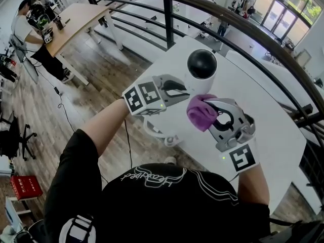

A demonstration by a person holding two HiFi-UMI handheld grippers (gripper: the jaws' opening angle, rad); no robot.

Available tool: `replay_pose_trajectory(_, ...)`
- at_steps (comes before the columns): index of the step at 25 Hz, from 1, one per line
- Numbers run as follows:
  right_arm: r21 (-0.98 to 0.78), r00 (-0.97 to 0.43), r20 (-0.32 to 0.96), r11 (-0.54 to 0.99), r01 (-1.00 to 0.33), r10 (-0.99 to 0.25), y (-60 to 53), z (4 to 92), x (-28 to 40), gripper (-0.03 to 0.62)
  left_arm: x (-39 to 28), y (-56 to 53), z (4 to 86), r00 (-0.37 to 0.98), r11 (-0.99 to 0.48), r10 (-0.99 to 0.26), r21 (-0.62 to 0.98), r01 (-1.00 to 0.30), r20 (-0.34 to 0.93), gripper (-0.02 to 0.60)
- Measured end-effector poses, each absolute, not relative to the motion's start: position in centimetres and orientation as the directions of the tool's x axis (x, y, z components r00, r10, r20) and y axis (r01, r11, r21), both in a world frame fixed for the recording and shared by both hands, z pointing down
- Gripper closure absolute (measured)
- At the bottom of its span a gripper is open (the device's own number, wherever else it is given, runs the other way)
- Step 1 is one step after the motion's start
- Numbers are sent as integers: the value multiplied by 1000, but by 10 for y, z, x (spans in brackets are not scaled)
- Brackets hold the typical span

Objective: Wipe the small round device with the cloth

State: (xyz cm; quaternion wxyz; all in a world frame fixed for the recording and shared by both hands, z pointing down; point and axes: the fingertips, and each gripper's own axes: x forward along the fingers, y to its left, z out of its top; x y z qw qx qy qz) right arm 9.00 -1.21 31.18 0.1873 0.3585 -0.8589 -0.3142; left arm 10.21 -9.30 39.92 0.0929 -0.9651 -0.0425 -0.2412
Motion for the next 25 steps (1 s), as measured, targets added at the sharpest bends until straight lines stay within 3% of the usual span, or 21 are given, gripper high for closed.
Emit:
replay_pose_trajectory(13, 366, -704, 53, 669, -647, -709, 30, 328, 112, 533, 99, -93, 395, 905, -979, -11, -188, 77, 426, 503)
replay_pose_trajectory(20, 371, -639, 52, 608, -702, -768, 34, 326, 105, 533, 96, -93, 399, 914, -976, 20, -192, 106, 406, 503)
replay_pose_trajectory(25, 383, -533, 37, 505, -773, -845, 21, 314, 81, 533, 90, -96, 394, 906, -963, 120, -173, 205, 407, 503)
